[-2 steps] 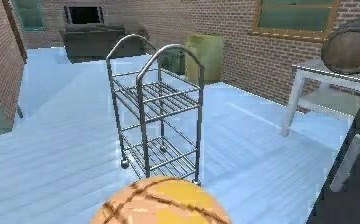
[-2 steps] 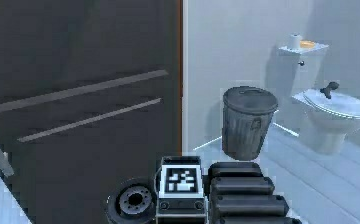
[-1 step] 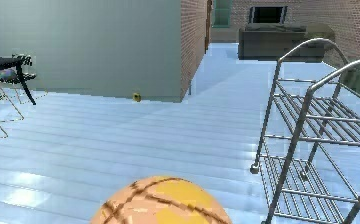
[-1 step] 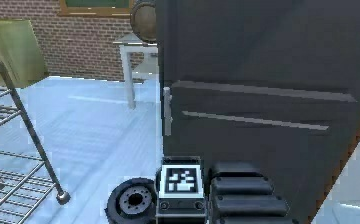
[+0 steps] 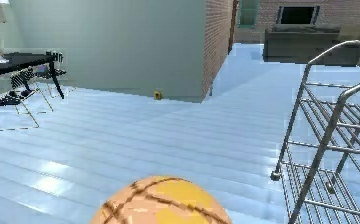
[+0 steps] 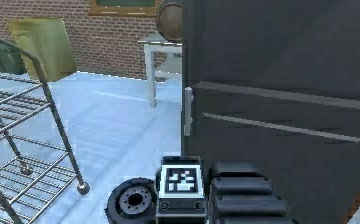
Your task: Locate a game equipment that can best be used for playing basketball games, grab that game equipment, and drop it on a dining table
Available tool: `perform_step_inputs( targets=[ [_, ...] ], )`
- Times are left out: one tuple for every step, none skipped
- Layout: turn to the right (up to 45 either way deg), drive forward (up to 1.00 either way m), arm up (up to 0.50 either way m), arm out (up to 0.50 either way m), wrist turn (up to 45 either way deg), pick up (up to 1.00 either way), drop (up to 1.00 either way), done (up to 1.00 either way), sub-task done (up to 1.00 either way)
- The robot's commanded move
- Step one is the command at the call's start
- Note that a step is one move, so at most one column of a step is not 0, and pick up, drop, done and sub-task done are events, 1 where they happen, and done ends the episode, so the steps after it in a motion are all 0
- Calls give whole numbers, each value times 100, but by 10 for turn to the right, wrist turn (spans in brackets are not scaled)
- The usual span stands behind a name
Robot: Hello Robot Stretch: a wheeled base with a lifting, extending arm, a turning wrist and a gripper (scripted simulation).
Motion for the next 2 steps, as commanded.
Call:
perform_step_inputs(
  targets=[
    [0,90,0,0,0,0,0,0,0],
    [240,0,0,0,0,0,0,0,0]
  ],
)
